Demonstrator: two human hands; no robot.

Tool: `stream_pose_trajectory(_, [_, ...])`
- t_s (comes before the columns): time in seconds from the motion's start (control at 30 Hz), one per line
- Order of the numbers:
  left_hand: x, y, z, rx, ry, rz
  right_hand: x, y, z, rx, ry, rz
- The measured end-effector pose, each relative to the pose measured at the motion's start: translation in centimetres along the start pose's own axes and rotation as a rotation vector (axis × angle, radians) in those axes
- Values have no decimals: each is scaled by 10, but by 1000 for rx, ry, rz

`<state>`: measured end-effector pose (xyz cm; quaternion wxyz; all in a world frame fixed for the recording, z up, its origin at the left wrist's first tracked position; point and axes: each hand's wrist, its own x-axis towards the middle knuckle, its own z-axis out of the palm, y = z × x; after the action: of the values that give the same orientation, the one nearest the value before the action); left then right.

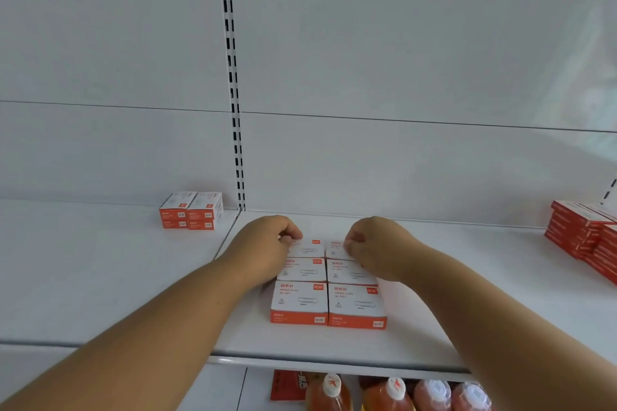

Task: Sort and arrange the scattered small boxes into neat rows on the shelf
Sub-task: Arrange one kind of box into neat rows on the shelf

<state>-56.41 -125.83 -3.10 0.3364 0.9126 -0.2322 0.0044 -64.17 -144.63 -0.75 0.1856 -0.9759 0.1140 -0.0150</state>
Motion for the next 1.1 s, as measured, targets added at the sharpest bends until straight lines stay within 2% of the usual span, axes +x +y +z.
stream_pose_trajectory(0.2, [4,-3,-6,-9,-59,57,-2,-14,-8,-53,-33,41])
stream_pose_trajectory(0.37, [2,-15,-31,8,-31,126,-2,-36,-12,-182,175,68])
stream_pose_trajectory(0.53, [-10,-47,-67,-11,37,161,8,-91,6,-80,254,-94])
stream_pose_trajectory(0.7, [-14,-95,-106,51,148,27,37,-161,29,-18,182,-210])
stream_pose_trajectory(0.83, [4,-123,-125,129,274,-155,68,-200,50,48,26,-159])
stream_pose_trajectory(0.9, [18,-133,-128,127,239,-263,81,-210,60,93,-17,-99])
stream_pose_trajectory(1.0, [29,-145,-125,105,141,-308,91,-216,71,290,34,-1])
stream_pose_trajectory(1.1, [26,-148,-126,26,170,-294,94,-218,75,325,106,47])
